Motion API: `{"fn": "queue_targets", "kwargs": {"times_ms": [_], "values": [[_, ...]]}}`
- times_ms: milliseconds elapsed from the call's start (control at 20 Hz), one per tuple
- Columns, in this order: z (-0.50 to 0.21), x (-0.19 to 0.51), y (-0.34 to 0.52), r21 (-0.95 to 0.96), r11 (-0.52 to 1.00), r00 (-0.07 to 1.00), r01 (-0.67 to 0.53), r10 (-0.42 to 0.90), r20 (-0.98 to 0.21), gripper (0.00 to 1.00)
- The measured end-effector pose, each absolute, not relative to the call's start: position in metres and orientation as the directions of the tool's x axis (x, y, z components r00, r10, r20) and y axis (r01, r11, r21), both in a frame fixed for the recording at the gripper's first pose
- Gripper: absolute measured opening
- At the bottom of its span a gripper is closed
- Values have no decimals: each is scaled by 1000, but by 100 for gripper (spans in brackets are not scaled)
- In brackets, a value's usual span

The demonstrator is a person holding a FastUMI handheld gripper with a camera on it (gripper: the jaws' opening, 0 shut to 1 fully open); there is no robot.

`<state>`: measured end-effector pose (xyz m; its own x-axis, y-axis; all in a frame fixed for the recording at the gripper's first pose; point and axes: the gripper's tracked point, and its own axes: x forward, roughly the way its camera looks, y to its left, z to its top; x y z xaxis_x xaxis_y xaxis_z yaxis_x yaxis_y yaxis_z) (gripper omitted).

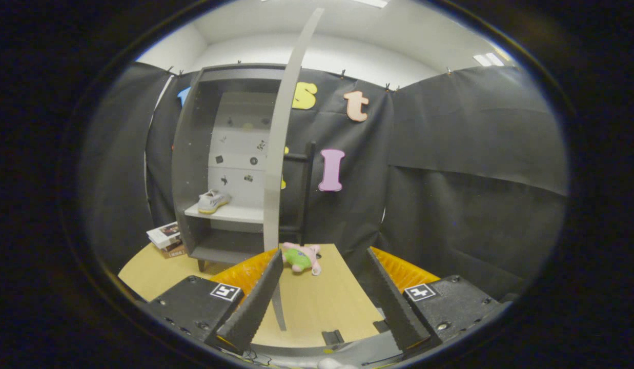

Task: Open the shoe cabinet door, grab the shoes and put them into the shoe cabinet, then close the shoe cabinet door.

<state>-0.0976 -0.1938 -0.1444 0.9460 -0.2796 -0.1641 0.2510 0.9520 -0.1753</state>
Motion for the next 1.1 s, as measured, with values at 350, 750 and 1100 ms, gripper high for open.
{"fn": "queue_targets", "kwargs": {"times_ms": [350,750,1100], "values": [[-250,-114,-121,-84,986,934,142,-162,-320,100],[-364,-61,-25,-69,998,911,-7,-22,-411,100],[-436,-13,33,-48,995,877,-89,55,-476,100]]}}
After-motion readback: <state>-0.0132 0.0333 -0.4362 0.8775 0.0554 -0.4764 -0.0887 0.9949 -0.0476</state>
